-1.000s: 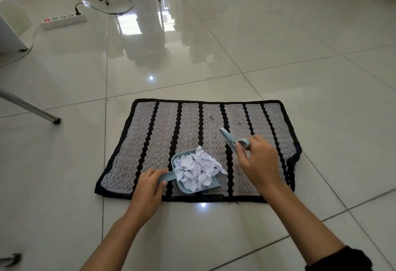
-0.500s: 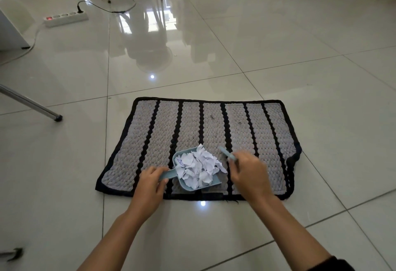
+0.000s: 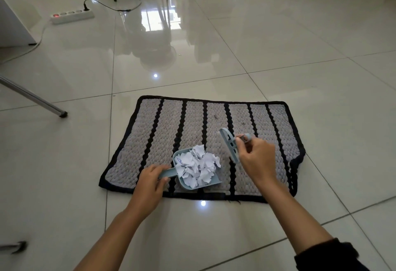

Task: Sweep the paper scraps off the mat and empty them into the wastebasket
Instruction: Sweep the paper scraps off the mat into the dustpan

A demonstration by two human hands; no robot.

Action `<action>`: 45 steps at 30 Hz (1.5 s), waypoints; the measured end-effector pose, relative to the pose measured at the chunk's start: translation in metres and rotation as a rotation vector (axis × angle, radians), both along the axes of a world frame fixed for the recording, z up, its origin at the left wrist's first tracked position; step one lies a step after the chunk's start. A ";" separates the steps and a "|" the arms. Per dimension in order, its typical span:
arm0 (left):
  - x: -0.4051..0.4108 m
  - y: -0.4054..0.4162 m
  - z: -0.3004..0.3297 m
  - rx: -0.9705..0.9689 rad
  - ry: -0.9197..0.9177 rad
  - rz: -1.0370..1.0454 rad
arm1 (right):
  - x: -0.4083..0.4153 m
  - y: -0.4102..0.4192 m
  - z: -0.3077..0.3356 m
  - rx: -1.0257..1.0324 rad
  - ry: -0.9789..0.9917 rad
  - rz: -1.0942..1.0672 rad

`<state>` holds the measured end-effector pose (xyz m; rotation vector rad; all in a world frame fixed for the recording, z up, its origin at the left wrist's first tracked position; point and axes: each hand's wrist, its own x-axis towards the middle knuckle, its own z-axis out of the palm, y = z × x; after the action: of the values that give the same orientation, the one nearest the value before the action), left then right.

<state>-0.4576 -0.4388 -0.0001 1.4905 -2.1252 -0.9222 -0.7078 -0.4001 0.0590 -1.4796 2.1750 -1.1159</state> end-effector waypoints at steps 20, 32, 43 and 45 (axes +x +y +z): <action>0.056 0.026 0.004 -0.019 0.051 0.159 | 0.063 -0.012 0.008 -0.100 0.121 0.252; 0.104 0.056 -0.010 -0.005 -0.046 0.305 | 0.082 -0.012 -0.008 -0.005 0.269 0.288; 0.100 0.055 -0.019 -0.008 -0.041 0.305 | 0.150 0.001 -0.011 -0.022 0.410 0.565; 0.103 0.055 -0.020 -0.010 -0.020 0.301 | 0.141 -0.003 -0.004 -0.068 0.369 0.512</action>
<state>-0.3542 -0.3834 -0.0197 1.7589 -1.8449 -0.7879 -0.5665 -0.4028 0.0546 -2.2500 1.7952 -0.7898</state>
